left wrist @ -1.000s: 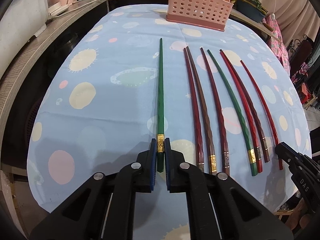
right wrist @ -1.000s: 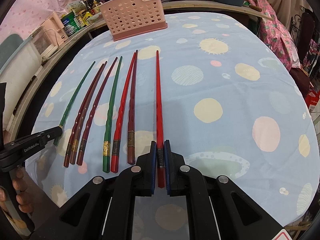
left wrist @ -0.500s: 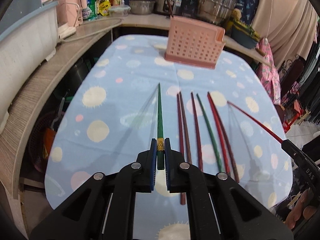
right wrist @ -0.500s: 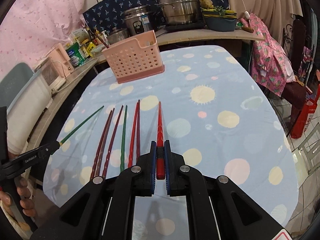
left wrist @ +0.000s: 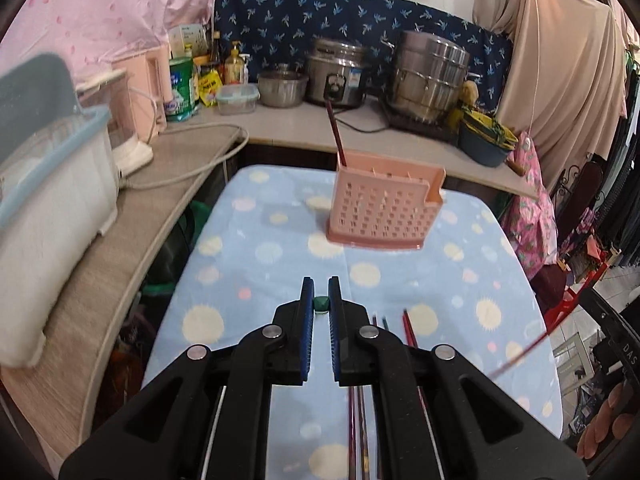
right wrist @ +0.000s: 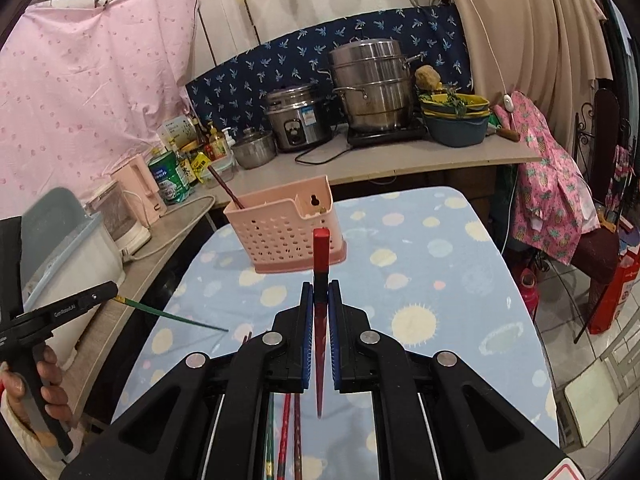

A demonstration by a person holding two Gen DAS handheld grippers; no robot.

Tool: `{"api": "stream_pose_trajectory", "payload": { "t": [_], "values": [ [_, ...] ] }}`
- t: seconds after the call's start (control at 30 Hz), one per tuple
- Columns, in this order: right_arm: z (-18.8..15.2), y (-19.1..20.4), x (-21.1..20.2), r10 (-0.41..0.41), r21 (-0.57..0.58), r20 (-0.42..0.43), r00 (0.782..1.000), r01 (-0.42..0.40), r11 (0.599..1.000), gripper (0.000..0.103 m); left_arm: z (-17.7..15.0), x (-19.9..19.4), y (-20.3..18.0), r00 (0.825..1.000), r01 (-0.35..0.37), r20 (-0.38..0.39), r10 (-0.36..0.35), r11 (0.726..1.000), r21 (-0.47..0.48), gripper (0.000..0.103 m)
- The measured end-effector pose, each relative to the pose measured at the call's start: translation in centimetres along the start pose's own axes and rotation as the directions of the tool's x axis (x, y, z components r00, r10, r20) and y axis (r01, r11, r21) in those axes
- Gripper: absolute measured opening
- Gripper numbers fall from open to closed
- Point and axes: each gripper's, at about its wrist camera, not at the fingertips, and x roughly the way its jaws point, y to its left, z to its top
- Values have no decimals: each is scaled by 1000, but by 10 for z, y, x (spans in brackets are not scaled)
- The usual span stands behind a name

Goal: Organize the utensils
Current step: 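Lift both chopsticks and lower them tip-first into the pink holder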

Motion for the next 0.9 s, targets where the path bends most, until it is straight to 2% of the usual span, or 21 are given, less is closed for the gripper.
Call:
{"api": "stream_pose_trajectory", "payload": {
  "t": [0.13, 0.27, 0.37, 0.53, 0.7, 0.9],
  "values": [
    [28, 1, 7, 16, 9, 35, 999, -16, 1000, 7, 36, 3, -3, 999, -6, 43, 6, 1000, 4, 7],
    [63, 7, 12, 38, 13, 93, 995, -39, 999, 7, 72, -5, -9, 995, 17, 99, -17, 1000, 4, 7],
    [92, 13, 18, 63, 21, 143, 988, -66, 998, 7, 103, -13, -16, 986, 31, 161, -31, 1000, 4, 7],
    [140, 27, 33, 110, 22, 213, 971, -118, 993, 7, 157, -20, -24, 961, 69, 271, -60, 997, -22, 7],
    [179, 37, 58, 129, 26, 248, 960, -140, 990, 7, 201, -6, -27, 947, 90, 315, -69, 995, -51, 7],
    [204, 41, 95, 147, 50, 251, 957, -164, 985, 7, 225, 23, -37, 941, 81, 332, -60, 995, -50, 7]
  ]
}}
